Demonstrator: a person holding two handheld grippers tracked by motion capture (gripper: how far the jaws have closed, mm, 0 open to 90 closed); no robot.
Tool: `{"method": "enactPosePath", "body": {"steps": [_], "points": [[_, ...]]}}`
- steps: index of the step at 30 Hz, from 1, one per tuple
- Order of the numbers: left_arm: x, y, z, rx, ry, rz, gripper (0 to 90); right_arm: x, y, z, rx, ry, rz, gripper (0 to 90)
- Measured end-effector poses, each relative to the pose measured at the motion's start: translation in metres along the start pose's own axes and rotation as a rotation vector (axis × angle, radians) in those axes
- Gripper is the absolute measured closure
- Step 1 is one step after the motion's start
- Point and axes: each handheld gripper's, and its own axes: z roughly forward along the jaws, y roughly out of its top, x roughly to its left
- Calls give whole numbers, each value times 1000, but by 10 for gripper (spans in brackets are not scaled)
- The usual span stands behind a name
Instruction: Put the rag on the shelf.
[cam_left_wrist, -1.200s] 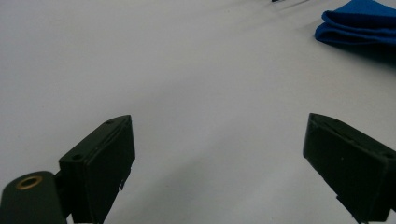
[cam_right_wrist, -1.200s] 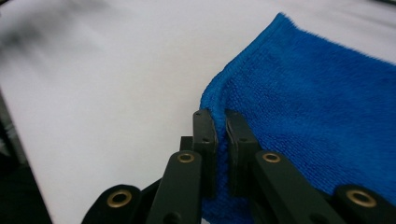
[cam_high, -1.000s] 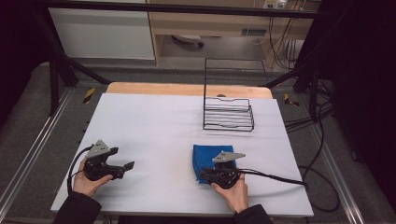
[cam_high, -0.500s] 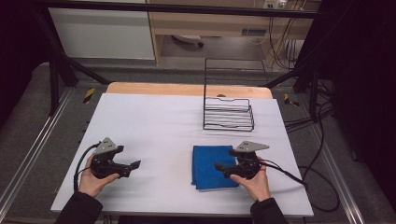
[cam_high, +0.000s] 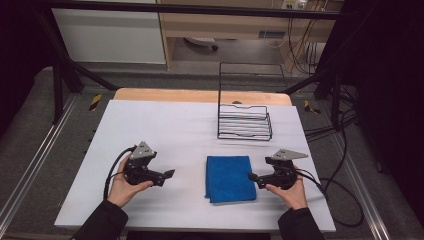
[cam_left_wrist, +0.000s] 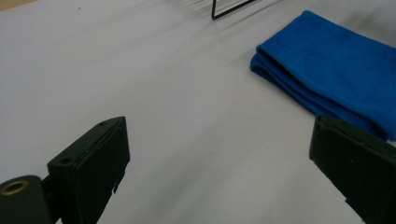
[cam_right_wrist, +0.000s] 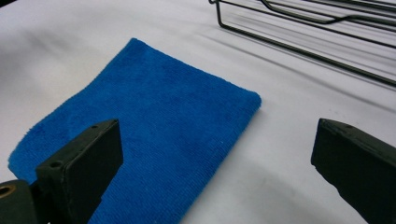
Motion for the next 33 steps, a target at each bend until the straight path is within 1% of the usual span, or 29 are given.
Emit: {"method": "enactPosePath", "body": {"steps": [4, 5, 6, 9, 13, 17, 18, 21, 23, 25, 26, 27, 28, 29, 30, 31, 32, 33], "points": [[-9, 15, 14, 2, -7, -2, 77, -2, -3, -1, 11, -10, 7, 28], [-11, 18, 17, 6, -2, 1, 78, -2, -4, -1, 12, -12, 9, 28], [-13, 21, 20, 4, 1, -2, 80, -2, -5, -1, 14, -13, 9, 27], [-19, 30, 32, 0, -12, -18, 103, -1, -6, -2, 16, -12, 3, 28], [-27, 41, 49, 28, -10, -12, 127, -1, -7, -2, 26, -19, 3, 28], [-35, 49, 67, 49, -12, -18, 148, -1, -8, -2, 27, -24, -5, 29], [-37, 50, 72, 58, -10, -23, 168, -1, -8, -3, 25, -22, -1, 33], [-42, 54, 86, 87, -9, -32, 182, -1, -8, -3, 25, -22, -7, 40], [-45, 56, 95, 107, 1, -25, 223, -1, -8, -3, 29, -23, -9, 52], [-48, 56, 104, 121, -4, -33, 261, -1, -8, -3, 26, -19, -11, 64], [-48, 56, 109, 125, -8, -37, 291, -1, -8, -3, 23, -17, -10, 71], [-48, 56, 111, 132, -8, -39, 349, -2, -7, -3, 24, -15, -8, 81], [-48, 56, 115, 142, -4, -40, 349, -2, -7, -3, 24, -15, -8, 81], [-48, 56, 119, 145, -2, -50, 370, -2, -7, -3, 23, -15, -8, 83], [-47, 56, 122, 152, -4, -51, 447, -2, -7, -3, 24, -13, 4, 89], [-46, 55, 125, 158, -5, -59, 447, -2, -7, -3, 24, -13, 4, 89], [-45, 55, 127, 166, -1, -60, 476, -2, -6, -3, 25, -12, 8, 92], [-44, 55, 129, 167, 2, -62, 476, -2, -6, -3, 25, -12, 8, 92]]}}
